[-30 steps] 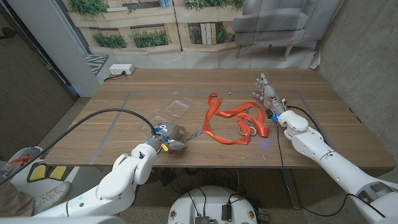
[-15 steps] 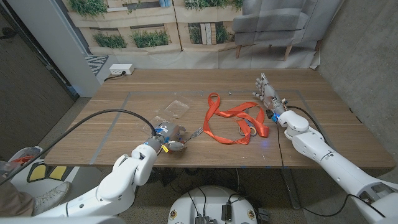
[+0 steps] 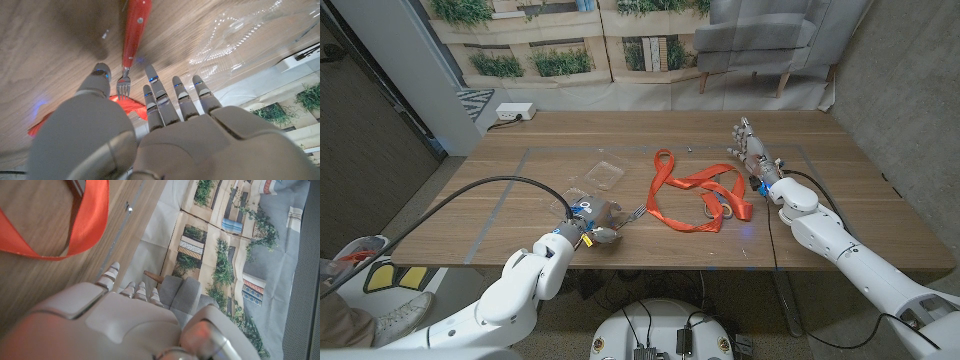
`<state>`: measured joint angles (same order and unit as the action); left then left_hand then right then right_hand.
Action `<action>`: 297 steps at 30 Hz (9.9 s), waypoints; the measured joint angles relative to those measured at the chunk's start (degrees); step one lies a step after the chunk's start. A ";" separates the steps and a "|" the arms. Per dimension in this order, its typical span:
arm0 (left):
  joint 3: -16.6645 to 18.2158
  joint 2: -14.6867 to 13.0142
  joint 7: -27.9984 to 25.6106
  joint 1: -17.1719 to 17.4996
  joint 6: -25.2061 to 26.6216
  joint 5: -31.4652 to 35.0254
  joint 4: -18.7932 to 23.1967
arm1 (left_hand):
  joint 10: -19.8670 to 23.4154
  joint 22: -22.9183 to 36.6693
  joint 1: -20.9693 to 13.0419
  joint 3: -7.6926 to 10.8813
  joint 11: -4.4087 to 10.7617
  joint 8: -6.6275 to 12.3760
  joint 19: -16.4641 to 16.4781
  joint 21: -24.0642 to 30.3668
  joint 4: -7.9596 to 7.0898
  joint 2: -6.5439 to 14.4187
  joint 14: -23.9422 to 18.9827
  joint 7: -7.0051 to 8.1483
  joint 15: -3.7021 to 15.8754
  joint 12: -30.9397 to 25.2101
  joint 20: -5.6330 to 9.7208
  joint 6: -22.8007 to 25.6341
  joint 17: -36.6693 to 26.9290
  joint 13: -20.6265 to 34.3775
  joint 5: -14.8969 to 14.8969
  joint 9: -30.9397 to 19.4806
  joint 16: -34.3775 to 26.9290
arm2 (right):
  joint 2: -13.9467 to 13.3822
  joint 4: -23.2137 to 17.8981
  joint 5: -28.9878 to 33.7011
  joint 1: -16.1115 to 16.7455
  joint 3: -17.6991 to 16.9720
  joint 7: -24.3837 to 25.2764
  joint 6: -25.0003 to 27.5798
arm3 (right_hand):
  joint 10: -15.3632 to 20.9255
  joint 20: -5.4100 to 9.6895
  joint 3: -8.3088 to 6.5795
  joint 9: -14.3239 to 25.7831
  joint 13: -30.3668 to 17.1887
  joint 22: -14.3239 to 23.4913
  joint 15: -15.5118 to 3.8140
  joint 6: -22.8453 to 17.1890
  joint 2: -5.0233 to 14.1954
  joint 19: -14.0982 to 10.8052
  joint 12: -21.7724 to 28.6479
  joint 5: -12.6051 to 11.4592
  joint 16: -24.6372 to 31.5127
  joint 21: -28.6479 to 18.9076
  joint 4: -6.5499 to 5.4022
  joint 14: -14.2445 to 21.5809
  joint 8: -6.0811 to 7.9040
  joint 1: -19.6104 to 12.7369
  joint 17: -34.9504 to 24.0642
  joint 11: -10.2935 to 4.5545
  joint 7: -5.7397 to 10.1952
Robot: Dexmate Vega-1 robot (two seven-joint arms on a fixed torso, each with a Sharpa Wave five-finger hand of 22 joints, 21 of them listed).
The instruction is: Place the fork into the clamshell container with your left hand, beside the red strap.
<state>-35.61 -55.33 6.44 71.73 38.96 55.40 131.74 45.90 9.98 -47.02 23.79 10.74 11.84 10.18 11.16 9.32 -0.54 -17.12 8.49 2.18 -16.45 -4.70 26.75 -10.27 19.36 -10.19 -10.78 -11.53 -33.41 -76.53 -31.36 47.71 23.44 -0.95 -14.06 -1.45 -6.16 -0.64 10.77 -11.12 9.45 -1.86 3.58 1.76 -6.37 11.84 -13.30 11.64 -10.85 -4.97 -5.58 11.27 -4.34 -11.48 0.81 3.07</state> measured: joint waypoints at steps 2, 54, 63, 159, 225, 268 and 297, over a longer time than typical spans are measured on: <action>0.13 -0.01 0.00 0.15 -0.15 0.07 0.15 | 0.00 0.00 0.00 0.00 0.00 0.00 0.00 0.00 0.00 0.00 0.00 0.00 0.00 0.00 0.00 0.00 0.00 0.01 0.00 0.00 0.00 | -0.01 0.00 -0.02 0.00 -0.01 -0.07 -0.07 | 0.00 0.00 0.00 0.00 0.00 0.00 0.00 0.00 0.00 0.00 0.00 0.00 0.00 0.00 0.00 0.00 0.00 0.00 0.00 0.00 0.00; 1.00 0.40 1.34 0.81 -1.89 0.55 -0.25 | 0.39 -0.12 -4.01 1.12 0.84 0.00 -0.30 0.00 0.62 2.19 0.30 0.10 0.30 0.36 0.30 0.73 0.00 0.75 -0.24 0.00 0.00 | -0.24 -0.31 -0.15 0.35 -0.06 -0.17 0.06 | 0.00 0.00 0.24 0.00 0.00 0.00 0.00 0.00 0.15 0.00 0.00 0.00 0.00 0.00 -0.24 0.00 0.00 -0.16 0.00 0.00 0.00; 0.95 0.54 1.24 0.92 -1.89 0.57 -0.28 | 0.63 -0.12 -6.49 2.15 1.08 0.00 -0.30 0.00 1.17 2.73 0.30 0.41 0.30 0.72 0.30 1.04 0.00 1.02 -0.67 0.00 0.00 | -0.36 -0.64 -0.15 0.57 -0.09 -0.11 0.12 | 0.00 0.00 0.48 0.00 0.00 0.00 0.00 0.00 0.15 0.00 0.00 0.00 0.00 0.00 0.01 0.00 0.00 -0.16 0.00 0.00 0.00; -0.25 2.79 0.72 -0.94 -1.43 1.16 -2.21 | 11.69 -0.10 -16.67 1.64 1.87 1.23 0.85 0.00 1.04 5.35 -5.54 0.62 0.20 -4.34 1.02 11.69 -0.01 4.45 -2.74 -0.28 -1.33 | -0.13 0.54 -0.37 -0.56 0.16 -0.83 0.65 | 0.00 0.00 0.47 0.00 0.00 0.00 0.00 0.00 0.30 0.00 0.00 0.00 0.00 0.00 0.00 0.00 0.00 -0.31 0.00 0.00 0.00; 2.89 4.05 -9.28 0.24 -1.64 -4.38 0.99 | 12.52 -0.09 -19.46 -0.36 1.24 0.43 1.45 0.00 0.51 6.03 -6.14 0.40 0.21 -4.99 1.02 11.47 -0.83 5.52 -2.60 -0.56 -1.33 | 0.76 2.46 -0.63 -1.64 0.36 -1.39 0.20 | 0.00 0.00 0.71 0.00 0.00 0.00 0.00 0.00 0.53 0.00 0.00 0.00 0.00 0.00 0.24 0.00 0.00 -0.53 0.00 0.00 0.00; 8.80 3.96 -15.98 0.63 -4.40 -13.02 4.65 | 12.71 -0.09 -20.37 -1.76 1.45 0.44 1.77 0.00 0.32 6.17 -6.14 0.31 0.21 -5.21 1.33 11.99 -1.08 6.03 -2.72 -0.54 -1.61 | 0.74 4.03 -0.30 -4.77 0.62 -3.04 0.69 | 0.31 -0.53 0.71 0.00 0.00 0.00 0.00 0.00 0.52 -0.53 0.00 0.00 0.00 0.00 0.24 0.00 0.00 -0.53 0.00 -0.31 0.00; 9.52 4.33 -17.88 1.37 0.27 -10.09 6.52 | 12.49 -0.09 -20.90 -2.24 1.67 -0.01 1.76 0.00 0.31 6.71 -6.36 0.09 0.42 -5.38 1.33 11.76 -1.08 6.10 -2.61 -0.83 -1.61 | 0.93 3.91 -0.19 -4.83 0.79 -3.06 0.53 | 0.30 -0.52 0.71 0.00 0.00 0.00 0.00 0.00 0.76 -0.52 0.00 0.00 0.00 0.00 0.24 0.00 0.00 -0.76 0.00 -0.31 0.00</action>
<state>-26.09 -51.00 -11.44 73.10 39.23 45.31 138.27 58.39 9.89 -67.92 21.55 12.41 11.83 11.94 11.16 9.63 6.18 -23.47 8.59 2.60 -21.83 -3.37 38.52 -11.35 25.46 -12.81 -11.62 -13.13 -32.48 -72.63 -31.55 42.87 24.23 -4.00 -13.53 -1.15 -6.68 0.06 10.77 -11.12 9.45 -1.86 3.58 2.52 -6.89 11.84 -13.29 11.64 -10.85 -4.74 -5.58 11.27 -5.10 -11.48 0.51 3.07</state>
